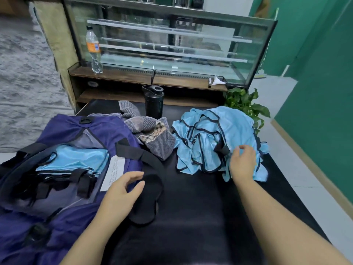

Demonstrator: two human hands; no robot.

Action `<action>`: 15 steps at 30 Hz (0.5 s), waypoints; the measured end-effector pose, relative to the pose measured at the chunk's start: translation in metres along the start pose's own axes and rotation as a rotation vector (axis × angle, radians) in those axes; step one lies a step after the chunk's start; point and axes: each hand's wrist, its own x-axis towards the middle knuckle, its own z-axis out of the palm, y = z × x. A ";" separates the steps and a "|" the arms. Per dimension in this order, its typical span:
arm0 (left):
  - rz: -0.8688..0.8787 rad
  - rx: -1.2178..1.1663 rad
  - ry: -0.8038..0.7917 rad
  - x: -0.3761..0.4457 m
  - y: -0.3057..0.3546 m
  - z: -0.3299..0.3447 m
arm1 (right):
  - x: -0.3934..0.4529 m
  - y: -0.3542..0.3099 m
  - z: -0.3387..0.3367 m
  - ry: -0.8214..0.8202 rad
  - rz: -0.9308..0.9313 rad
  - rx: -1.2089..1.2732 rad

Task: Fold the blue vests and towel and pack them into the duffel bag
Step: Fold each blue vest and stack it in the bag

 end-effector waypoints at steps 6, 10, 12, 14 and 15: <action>-0.030 0.009 0.010 -0.011 0.012 0.000 | 0.010 0.015 -0.004 -0.439 0.118 0.072; -0.031 0.031 -0.001 -0.015 0.017 -0.001 | 0.017 0.014 0.002 -0.372 0.121 -0.094; -0.034 0.041 -0.006 -0.017 0.019 -0.001 | 0.020 0.012 0.002 -0.325 0.091 -0.170; -0.038 0.044 -0.010 -0.019 0.022 -0.002 | 0.021 0.007 0.000 -0.262 0.031 -0.166; -0.037 0.041 -0.010 -0.020 0.023 -0.003 | 0.019 0.003 -0.003 -0.223 0.003 -0.127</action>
